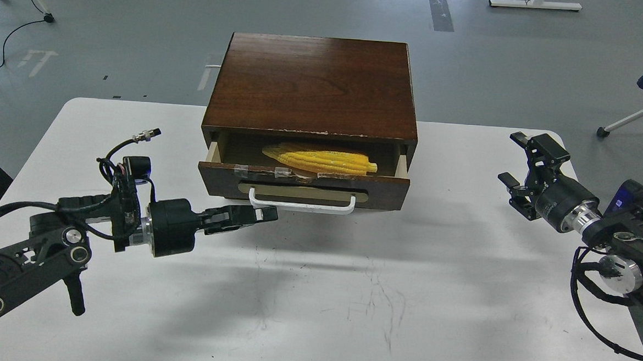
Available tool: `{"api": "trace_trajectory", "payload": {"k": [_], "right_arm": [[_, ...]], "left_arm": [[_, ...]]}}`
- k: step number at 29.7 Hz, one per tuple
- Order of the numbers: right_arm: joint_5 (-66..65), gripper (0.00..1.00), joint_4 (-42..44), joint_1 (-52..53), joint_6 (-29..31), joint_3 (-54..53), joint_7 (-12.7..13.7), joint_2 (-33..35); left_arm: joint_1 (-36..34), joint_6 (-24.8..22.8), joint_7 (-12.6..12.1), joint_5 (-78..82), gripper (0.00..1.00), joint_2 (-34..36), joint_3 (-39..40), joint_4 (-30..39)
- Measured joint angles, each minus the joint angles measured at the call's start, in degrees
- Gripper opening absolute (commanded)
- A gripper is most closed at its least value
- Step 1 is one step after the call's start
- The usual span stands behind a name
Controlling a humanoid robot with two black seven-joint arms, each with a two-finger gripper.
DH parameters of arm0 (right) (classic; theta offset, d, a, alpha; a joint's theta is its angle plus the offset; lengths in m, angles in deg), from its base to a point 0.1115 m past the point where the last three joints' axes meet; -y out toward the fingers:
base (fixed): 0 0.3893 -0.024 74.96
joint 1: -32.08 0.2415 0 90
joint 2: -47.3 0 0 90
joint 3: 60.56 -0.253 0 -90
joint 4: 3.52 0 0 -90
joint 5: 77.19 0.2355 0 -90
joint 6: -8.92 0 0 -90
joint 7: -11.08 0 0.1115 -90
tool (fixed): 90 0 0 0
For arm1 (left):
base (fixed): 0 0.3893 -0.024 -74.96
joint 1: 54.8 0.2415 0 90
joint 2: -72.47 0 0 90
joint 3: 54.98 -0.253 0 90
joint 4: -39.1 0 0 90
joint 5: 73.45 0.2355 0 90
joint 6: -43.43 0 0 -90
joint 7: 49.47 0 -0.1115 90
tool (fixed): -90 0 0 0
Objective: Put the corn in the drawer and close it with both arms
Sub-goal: 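Push the drawer front with the left gripper toward the box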
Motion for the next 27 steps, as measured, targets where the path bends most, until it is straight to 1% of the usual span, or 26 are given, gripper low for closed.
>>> {"api": "trace_trajectory", "payload": {"k": [9, 27], "right_arm": [[0.0, 1.0, -0.01, 0.0, 0.0, -0.08, 0.0, 0.0], [0.0, 1.0, 0.01, -0.34, 0.02, -0.08, 0.0, 0.0]], "left_arm": [[-1.47, 0.11, -0.01, 0.0, 0.0, -1.12, 0.0, -2.53], [-3.08, 0.29, -0.06, 0.02, 0.0, -2.2, -0.03, -5.23]]}}
